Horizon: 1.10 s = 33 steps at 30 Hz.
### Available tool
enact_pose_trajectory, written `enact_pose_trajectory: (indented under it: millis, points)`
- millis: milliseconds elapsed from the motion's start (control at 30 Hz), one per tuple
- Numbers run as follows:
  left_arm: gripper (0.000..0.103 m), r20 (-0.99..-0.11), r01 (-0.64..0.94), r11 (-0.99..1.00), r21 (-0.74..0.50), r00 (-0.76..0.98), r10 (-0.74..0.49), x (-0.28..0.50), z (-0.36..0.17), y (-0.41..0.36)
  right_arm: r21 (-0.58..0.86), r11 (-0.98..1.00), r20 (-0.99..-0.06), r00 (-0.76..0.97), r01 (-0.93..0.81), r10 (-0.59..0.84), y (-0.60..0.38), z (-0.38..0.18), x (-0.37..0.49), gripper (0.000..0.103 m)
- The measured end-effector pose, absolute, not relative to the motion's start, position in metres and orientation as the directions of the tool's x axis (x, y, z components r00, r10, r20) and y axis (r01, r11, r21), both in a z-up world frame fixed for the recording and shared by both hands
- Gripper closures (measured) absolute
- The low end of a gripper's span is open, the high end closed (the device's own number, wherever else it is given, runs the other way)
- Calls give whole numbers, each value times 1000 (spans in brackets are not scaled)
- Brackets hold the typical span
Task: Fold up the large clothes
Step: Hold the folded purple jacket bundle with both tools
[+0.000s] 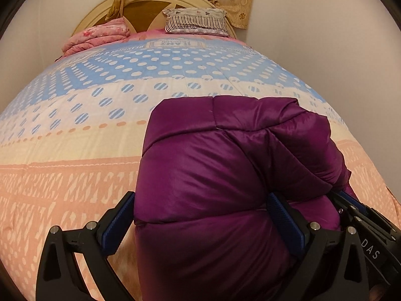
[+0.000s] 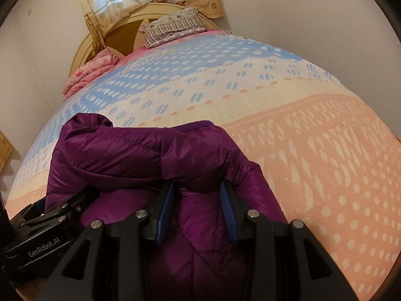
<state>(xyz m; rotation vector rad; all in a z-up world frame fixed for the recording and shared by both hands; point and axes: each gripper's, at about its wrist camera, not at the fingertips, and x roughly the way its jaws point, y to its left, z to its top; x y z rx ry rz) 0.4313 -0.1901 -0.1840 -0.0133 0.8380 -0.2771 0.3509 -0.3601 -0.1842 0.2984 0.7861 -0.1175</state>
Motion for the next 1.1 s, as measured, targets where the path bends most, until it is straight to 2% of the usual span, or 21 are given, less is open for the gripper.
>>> enact_pose_trajectory:
  millis: [1100]
  points:
    - [1, -759, 236, 965, -111, 607, -236, 437, -193, -194, 204, 954, -740, 673, 221, 2, -359, -191, 358, 62]
